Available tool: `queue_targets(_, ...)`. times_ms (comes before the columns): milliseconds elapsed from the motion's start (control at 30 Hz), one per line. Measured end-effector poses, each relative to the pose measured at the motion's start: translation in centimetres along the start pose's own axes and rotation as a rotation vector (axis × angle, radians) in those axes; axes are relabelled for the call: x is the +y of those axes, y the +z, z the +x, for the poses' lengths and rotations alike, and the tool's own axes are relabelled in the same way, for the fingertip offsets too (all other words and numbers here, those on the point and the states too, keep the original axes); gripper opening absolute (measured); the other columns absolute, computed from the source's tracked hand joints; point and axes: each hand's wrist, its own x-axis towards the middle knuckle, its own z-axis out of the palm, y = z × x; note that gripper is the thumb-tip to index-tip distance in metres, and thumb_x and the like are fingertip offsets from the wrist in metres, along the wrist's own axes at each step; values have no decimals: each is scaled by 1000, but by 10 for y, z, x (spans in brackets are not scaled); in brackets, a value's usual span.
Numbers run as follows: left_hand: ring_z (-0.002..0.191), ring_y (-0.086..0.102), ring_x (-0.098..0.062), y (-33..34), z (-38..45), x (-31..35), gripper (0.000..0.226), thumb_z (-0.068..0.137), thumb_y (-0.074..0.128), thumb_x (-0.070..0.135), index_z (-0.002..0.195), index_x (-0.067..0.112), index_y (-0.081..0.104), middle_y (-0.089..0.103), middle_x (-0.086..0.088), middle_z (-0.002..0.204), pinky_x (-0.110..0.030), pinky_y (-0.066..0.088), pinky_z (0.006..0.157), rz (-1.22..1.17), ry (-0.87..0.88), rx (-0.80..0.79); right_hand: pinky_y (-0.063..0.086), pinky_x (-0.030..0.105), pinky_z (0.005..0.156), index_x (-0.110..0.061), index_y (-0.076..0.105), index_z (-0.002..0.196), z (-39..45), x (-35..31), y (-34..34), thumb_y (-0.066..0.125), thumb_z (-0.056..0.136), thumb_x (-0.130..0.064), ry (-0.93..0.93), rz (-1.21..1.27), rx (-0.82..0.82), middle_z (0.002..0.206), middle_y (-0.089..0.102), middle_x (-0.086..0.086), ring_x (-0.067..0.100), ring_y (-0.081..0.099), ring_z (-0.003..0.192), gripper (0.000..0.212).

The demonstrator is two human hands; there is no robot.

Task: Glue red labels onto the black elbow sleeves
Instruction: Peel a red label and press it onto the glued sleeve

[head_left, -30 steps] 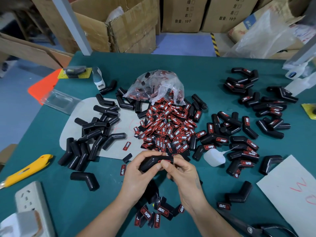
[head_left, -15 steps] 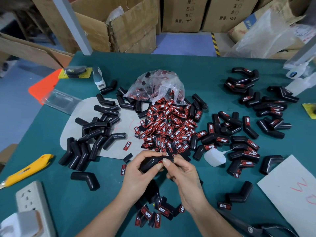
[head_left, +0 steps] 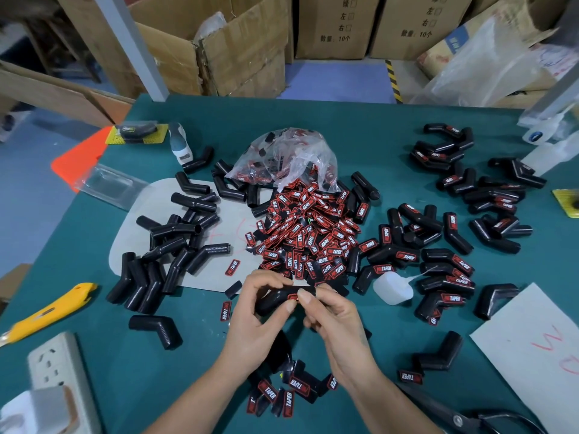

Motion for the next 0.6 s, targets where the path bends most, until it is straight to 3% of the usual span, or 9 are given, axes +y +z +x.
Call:
queue_targets(100,106,62,-23,-2,0,-4,26,94,69,16,103,39,63,61,3,109,-29,47,96,113,115,-20,43,29,71,-25,77,75,-1,-1,0,77,87,-45,-2,8,-17,75,46,-11,9,45,72,23)
queue_targets(233,107,63,-19,-5,-1,-7,17,93,68,15,94,31,72,59,2,110,-27,47,97,162,125,-37,42,32,72,-17,81,86,-1,-1,-1,77,87,-45,1,15,-16,77,49,-9,10,46,74,29)
queue_targets(333,106,64,-17,-4,0,-7,14,92,70,17,94,30,74,61,5,110,-27,49,97,177,128,-31,41,34,72,-20,78,80,-2,0,-1,78,88,-46,-5,23,-32,76,48,-9,10,46,73,27)
queue_targets(467,106,66,-17,-4,1,-7,14,91,72,18,96,30,75,63,8,109,-25,49,97,189,139,-15,35,44,74,-15,70,73,-1,3,-3,83,85,-53,4,30,-24,77,40,0,14,44,72,42)
queue_targets(600,104,68,-19,-4,2,-6,14,91,73,17,99,28,78,65,8,107,-25,50,96,173,146,-9,38,41,75,-15,69,73,0,6,-5,82,87,-53,3,31,-27,78,39,1,14,45,73,42)
